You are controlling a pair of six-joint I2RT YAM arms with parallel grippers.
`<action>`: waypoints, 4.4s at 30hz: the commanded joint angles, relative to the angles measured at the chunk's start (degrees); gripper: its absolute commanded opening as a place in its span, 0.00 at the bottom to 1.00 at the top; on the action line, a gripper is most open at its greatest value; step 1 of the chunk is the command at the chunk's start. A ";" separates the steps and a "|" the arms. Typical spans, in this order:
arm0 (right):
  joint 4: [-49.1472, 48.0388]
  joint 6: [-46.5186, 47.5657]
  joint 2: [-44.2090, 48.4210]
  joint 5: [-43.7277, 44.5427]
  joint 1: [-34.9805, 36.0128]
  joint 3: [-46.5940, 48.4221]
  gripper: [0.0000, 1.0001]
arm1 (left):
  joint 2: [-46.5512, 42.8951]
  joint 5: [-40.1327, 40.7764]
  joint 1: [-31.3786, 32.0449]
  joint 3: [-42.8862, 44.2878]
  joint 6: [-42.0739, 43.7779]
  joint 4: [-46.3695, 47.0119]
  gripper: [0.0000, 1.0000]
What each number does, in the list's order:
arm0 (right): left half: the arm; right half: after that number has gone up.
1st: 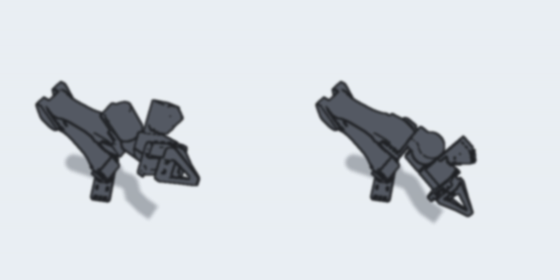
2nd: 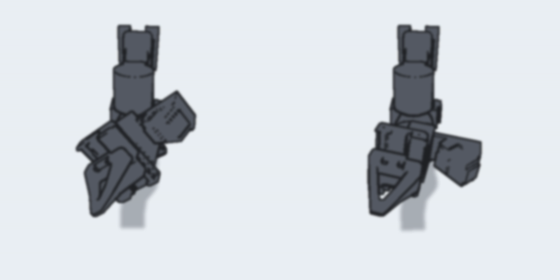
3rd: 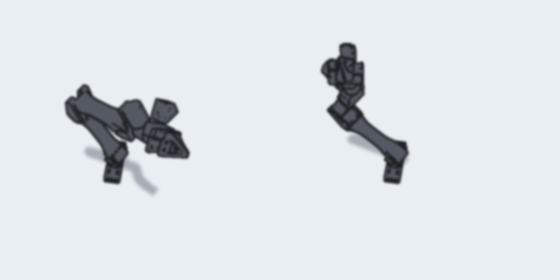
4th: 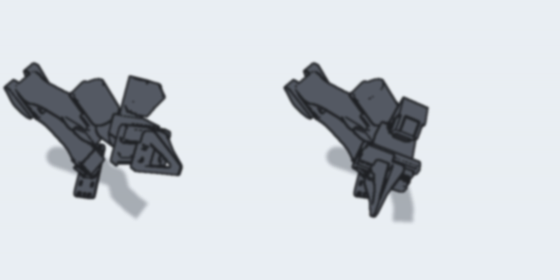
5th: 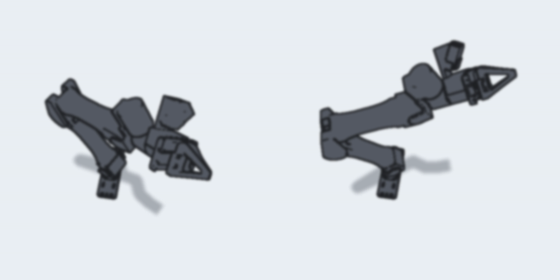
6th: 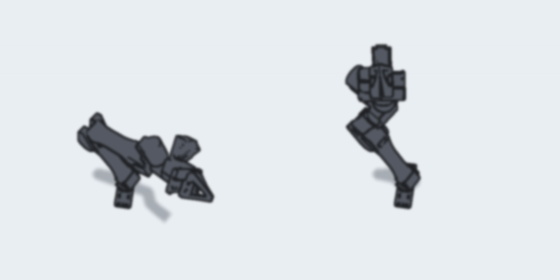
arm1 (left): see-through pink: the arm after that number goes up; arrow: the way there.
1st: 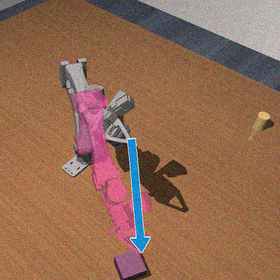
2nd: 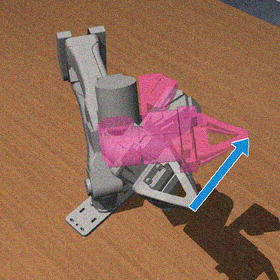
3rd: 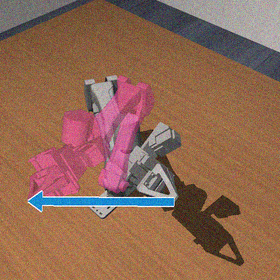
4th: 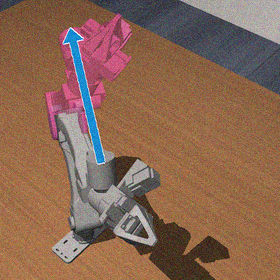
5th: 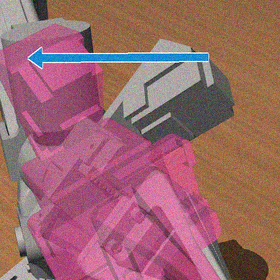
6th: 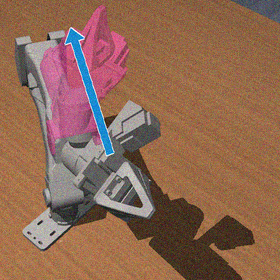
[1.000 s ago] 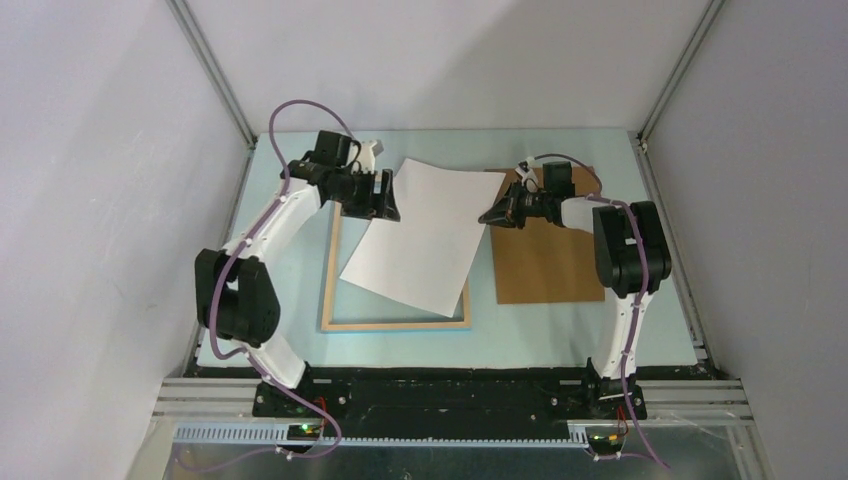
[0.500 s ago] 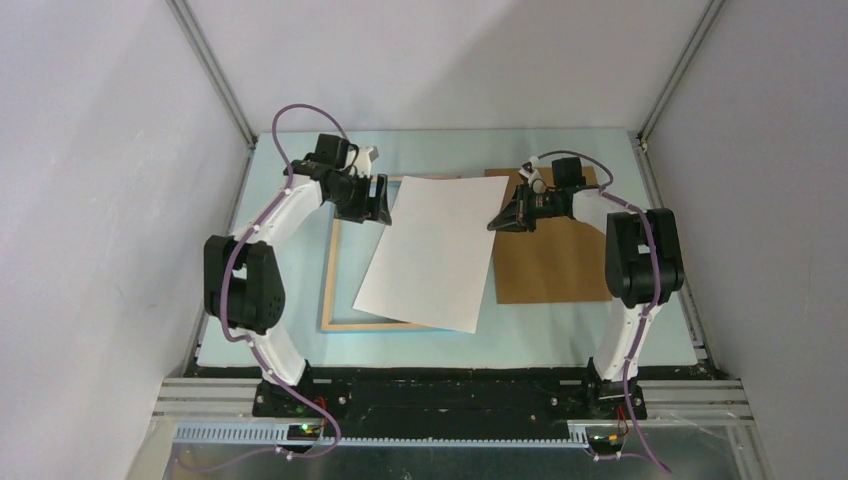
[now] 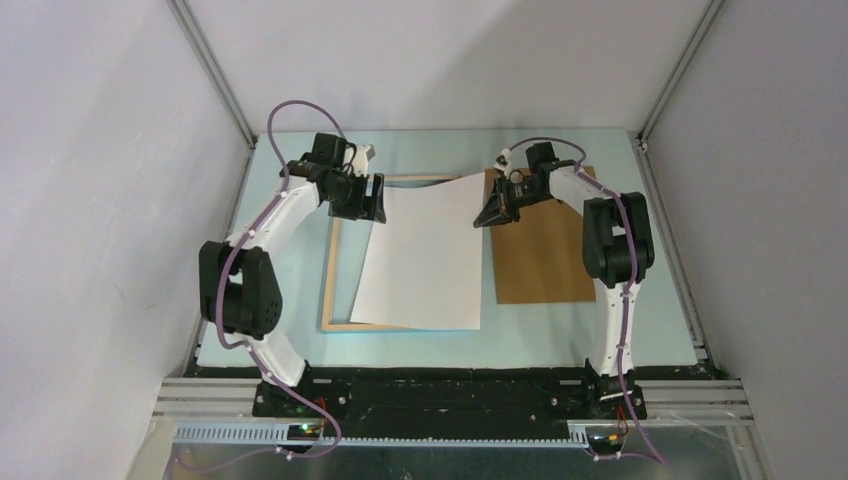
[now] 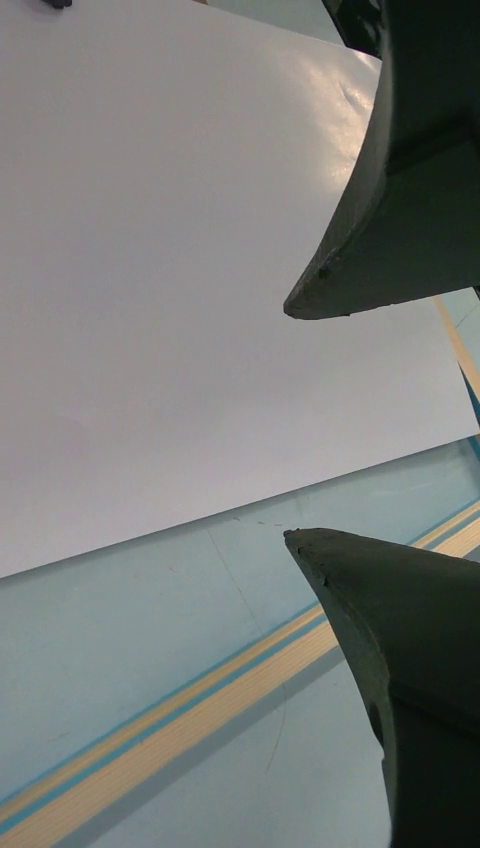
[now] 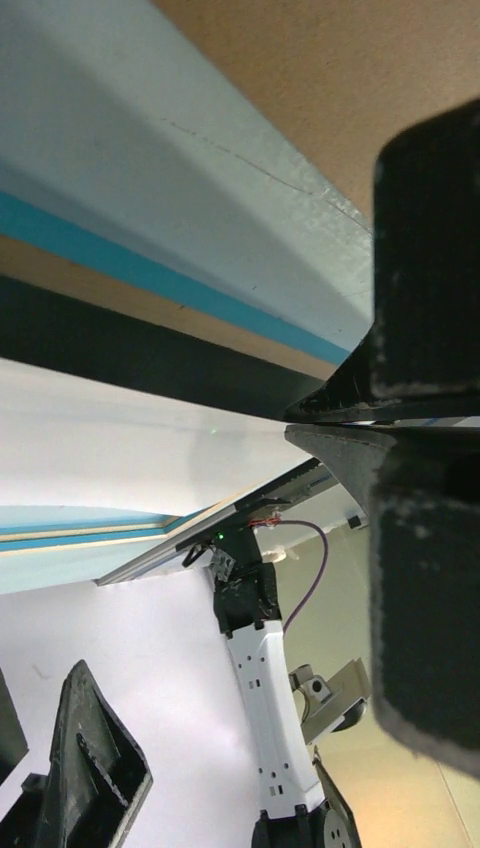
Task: Put the photo into the frame
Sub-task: Turn over the photo from the photo frame.
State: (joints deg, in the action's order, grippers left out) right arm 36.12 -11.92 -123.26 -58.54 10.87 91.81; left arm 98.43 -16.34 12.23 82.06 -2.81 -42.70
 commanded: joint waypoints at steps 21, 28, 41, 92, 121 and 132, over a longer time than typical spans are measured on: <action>-1.89 -3.52 -9.87 2.83 6.50 16.90 0.00 | -5.31 1.34 -1.39 -1.33 2.02 0.66 0.81; -1.14 -3.09 -11.41 3.55 7.03 19.80 0.00 | -5.07 1.15 -1.65 -1.38 2.07 0.65 0.81; -8.04 -8.35 -10.88 4.00 8.03 14.99 0.00 | -5.22 0.55 -1.93 -1.38 1.90 0.64 0.81; -7.69 -7.58 -11.90 6.77 7.41 14.71 0.00 | -5.37 -0.16 -2.37 -1.90 1.52 0.66 0.81; -6.26 -6.99 -11.01 10.27 8.57 15.03 0.50 | -6.14 0.10 -2.52 -2.21 1.67 0.68 0.81; -3.81 -5.39 -8.26 15.28 9.42 13.87 0.64 | -6.97 0.03 -2.60 -2.50 1.67 0.66 0.81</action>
State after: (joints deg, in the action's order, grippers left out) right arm 30.28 -19.22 -135.04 -46.94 20.05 105.43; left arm 95.00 -15.62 10.28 80.20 -2.39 -42.72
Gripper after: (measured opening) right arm 0.623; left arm 0.809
